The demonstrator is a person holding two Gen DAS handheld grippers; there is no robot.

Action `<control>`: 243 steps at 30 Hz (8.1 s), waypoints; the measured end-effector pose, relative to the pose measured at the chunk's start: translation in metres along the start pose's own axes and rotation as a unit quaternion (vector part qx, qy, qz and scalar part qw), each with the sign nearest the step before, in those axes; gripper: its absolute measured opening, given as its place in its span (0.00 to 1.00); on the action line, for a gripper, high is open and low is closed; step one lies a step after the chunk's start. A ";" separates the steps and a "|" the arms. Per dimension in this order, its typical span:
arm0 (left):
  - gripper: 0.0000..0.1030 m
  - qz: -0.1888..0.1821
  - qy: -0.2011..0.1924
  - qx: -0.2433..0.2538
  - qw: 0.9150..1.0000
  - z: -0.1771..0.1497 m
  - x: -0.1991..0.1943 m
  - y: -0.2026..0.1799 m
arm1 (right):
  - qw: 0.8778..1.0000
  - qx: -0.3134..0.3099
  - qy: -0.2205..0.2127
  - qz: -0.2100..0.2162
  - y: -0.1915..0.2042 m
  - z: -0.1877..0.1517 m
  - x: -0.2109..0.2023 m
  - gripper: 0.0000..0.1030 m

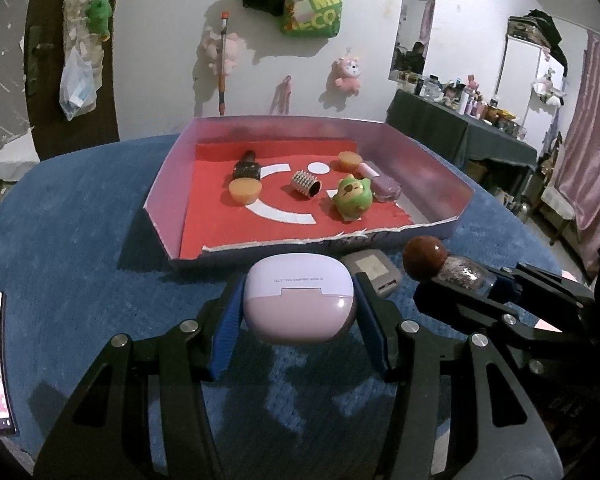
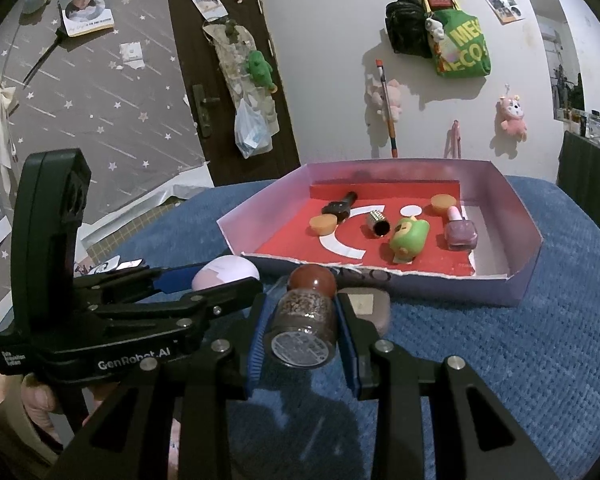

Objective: Organize rigid objects
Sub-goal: 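Carry the lilac earbud case and glass jar over the red tray, then lower both items onto the tray floor and open both grippers, then withdraw both tools from the tray toward the glass cup and taupe case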

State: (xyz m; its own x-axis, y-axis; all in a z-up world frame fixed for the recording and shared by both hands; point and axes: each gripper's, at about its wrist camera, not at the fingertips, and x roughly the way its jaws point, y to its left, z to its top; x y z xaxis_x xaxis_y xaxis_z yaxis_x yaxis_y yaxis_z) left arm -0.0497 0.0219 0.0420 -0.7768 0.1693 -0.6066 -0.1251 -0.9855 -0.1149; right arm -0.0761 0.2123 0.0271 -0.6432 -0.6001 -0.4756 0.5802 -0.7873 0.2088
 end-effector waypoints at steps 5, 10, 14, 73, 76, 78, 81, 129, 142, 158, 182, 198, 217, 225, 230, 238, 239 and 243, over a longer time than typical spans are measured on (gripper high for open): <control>0.50 -0.004 -0.002 0.006 1.000 0.008 0.003 -0.003 | 1.000 -0.001 -0.001 0.000 -0.002 0.003 0.000 0.34; 0.50 -0.006 -0.001 0.011 1.000 0.016 0.008 -0.006 | 1.000 -0.001 0.000 -0.002 -0.006 0.011 0.001 0.34; 0.50 -0.005 -0.001 0.015 1.000 0.023 0.011 -0.007 | 1.000 -0.004 0.000 -0.002 -0.011 0.019 0.004 0.34; 0.50 0.000 0.158 -0.037 0.987 0.071 0.140 0.042 | 0.984 0.060 0.166 -0.012 -0.082 0.065 0.129 0.34; 0.50 0.002 0.158 -0.036 0.987 0.072 0.140 0.041 | 0.986 0.044 0.154 -0.038 -0.079 0.069 0.129 0.34; 0.50 0.000 0.157 -0.037 0.987 0.071 0.139 0.041 | 0.986 0.042 0.152 -0.047 -0.081 0.069 0.130 0.34; 0.50 0.004 0.156 -0.033 0.987 0.070 0.139 0.040 | 0.984 0.049 0.165 -0.047 -0.083 0.066 0.133 0.34; 0.50 0.024 0.152 -0.027 0.988 0.075 0.148 0.037 | 0.982 0.090 0.144 -0.081 -0.106 0.066 0.139 0.34; 0.61 0.023 0.153 -0.033 0.987 0.071 0.141 0.038 | 0.983 0.094 0.134 -0.077 -0.103 0.064 0.124 0.50; 0.88 0.017 0.126 -0.016 0.992 0.070 0.115 0.023 | 0.989 0.097 0.082 -0.081 -0.094 0.074 0.073 0.69; 1.00 0.025 0.071 -0.029 0.997 0.062 0.068 0.026 | 0.994 0.089 0.029 -0.057 -0.069 0.072 0.030 1.00; 1.00 0.021 0.047 -0.045 0.998 0.042 0.040 0.033 | 0.996 0.080 0.005 -0.045 -0.052 0.060 0.009 1.00; 1.00 0.047 0.032 -0.033 0.998 0.015 0.015 0.023 | 0.996 0.071 0.001 -0.047 -0.039 0.035 -0.008 1.00; 1.00 0.041 0.038 -0.050 0.997 0.007 0.012 0.025 | 0.996 0.074 0.005 -0.050 -0.039 0.025 -0.013 1.00; 1.00 0.041 0.041 -0.045 0.997 0.002 0.012 0.022 | 0.995 0.082 0.012 -0.051 -0.042 0.021 -0.013 1.00; 1.00 0.031 0.054 -0.047 0.997 -0.007 0.019 0.024 | 0.994 0.078 0.029 -0.064 -0.042 0.013 -0.005 1.00; 1.00 0.030 0.054 -0.048 0.997 -0.007 0.019 0.024 | 0.994 0.075 0.031 -0.070 -0.042 0.013 -0.003 0.99; 1.00 0.027 0.061 -0.046 0.997 -0.009 0.024 0.023 | 0.993 0.067 0.049 -0.080 -0.042 0.009 0.005 0.85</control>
State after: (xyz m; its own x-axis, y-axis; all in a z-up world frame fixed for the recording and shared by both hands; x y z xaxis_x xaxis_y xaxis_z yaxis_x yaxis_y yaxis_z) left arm -0.0656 0.0030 0.0173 -0.6988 0.1215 -0.7049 -0.0228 -0.9887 -0.1479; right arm -0.1080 0.2412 0.0237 -0.6667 -0.4544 -0.5908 0.3985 -0.8872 0.2327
